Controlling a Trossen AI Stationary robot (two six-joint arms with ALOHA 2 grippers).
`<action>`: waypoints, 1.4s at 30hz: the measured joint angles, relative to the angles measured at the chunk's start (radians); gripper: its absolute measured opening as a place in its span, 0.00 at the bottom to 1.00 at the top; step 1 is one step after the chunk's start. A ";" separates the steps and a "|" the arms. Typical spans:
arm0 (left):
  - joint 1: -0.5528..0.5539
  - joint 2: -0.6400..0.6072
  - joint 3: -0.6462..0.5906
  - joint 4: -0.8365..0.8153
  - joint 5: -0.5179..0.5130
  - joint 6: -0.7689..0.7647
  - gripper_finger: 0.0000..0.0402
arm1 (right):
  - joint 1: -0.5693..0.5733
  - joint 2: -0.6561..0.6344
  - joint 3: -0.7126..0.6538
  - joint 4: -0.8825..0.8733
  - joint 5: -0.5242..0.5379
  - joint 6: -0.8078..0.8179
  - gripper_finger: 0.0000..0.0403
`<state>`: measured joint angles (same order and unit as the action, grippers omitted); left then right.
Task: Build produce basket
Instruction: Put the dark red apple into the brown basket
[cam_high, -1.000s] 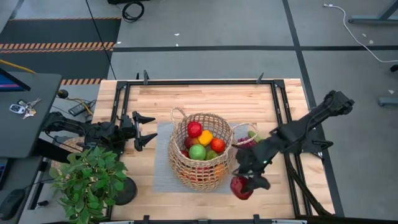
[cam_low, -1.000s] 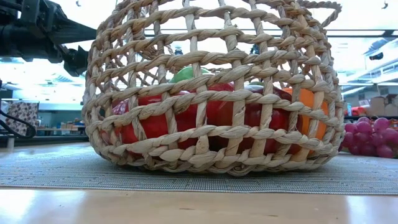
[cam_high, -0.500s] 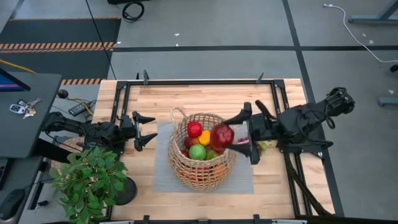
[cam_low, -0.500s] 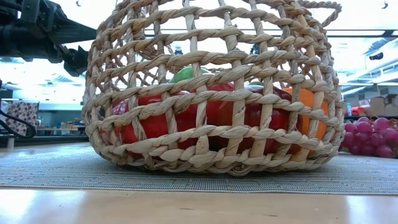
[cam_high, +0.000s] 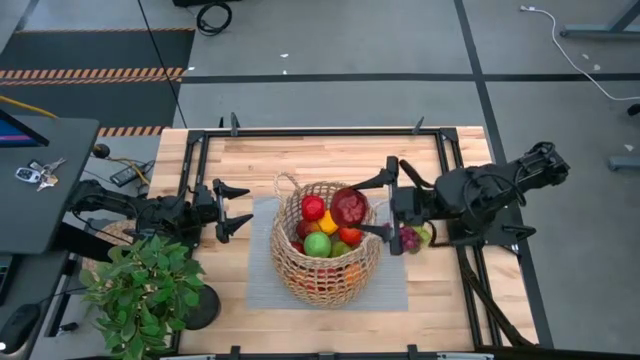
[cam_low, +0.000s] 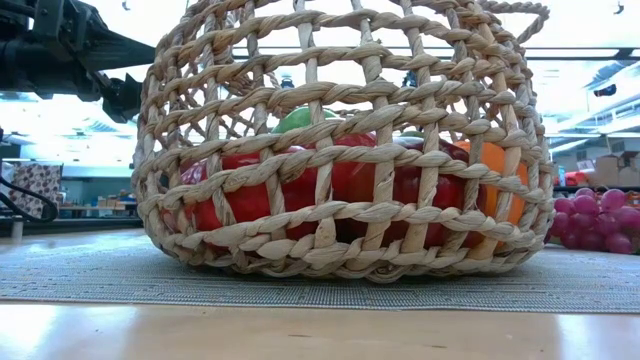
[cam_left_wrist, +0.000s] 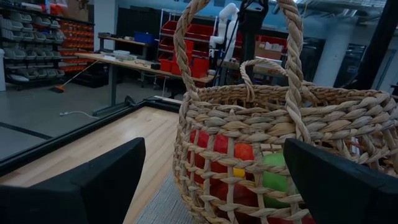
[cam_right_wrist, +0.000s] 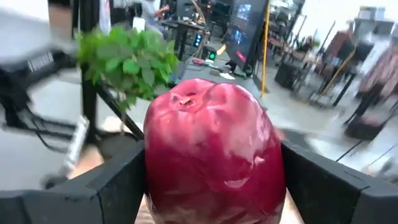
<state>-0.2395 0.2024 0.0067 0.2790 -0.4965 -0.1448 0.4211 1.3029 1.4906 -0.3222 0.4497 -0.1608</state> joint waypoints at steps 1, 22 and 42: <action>0.000 0.000 0.000 0.000 0.000 0.000 0.97 | -0.001 0.004 0.000 0.000 0.001 -0.054 0.85; 0.000 0.000 0.000 0.000 0.000 0.000 0.97 | -0.012 0.149 -0.001 -0.086 0.238 -1.157 0.85; 0.000 0.000 0.000 0.000 0.000 0.000 0.97 | -0.255 0.136 -0.001 -0.102 -0.127 0.055 0.85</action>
<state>-0.2394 0.2028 0.0067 0.2794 -0.4962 -0.1448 0.1661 1.4391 1.4899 -0.4241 0.3231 -0.1062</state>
